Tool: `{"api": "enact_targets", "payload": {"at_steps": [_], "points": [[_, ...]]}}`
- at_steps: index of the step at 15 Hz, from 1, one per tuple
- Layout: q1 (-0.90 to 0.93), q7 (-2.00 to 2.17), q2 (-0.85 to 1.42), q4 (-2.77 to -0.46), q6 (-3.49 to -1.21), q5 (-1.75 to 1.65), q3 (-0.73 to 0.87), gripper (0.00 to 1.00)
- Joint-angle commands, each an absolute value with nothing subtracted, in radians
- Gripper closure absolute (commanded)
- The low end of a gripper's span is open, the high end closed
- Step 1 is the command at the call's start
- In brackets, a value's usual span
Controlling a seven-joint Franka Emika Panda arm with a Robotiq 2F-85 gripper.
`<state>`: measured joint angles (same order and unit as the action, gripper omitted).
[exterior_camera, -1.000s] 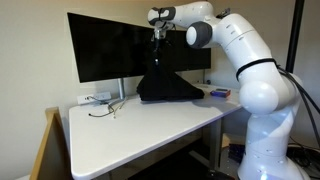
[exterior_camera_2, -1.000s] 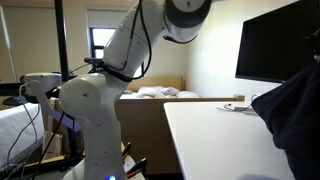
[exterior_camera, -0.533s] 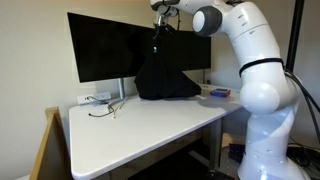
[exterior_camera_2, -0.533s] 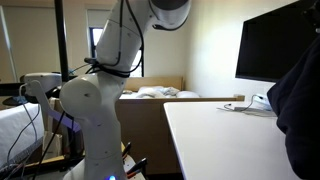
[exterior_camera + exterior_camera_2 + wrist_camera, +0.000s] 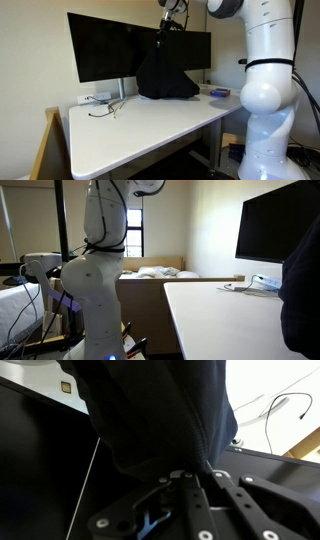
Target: Unfold the black cloth on the table
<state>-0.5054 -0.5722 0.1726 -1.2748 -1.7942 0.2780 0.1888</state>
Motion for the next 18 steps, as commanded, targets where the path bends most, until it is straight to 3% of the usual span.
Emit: {"api": "enact_targets", "payload": {"at_steps": [1,14,15,16,18], "points": [[-0.489,-0.533,-0.001,-1.522,-1.928,0.232,0.197,0.96],[-0.339,-0.539,-0.567,-2.228,-1.861,-0.157,0.273,0.97],[-0.333,-0.535,-0.621,-2.291,-1.857,-0.186,0.272,0.94],[-0.329,-0.527,-0.679,-2.34,-1.833,-0.21,0.267,0.66],[-0.376,-0.529,-0.794,-2.452,-1.807,-0.221,0.223,0.6]]}}
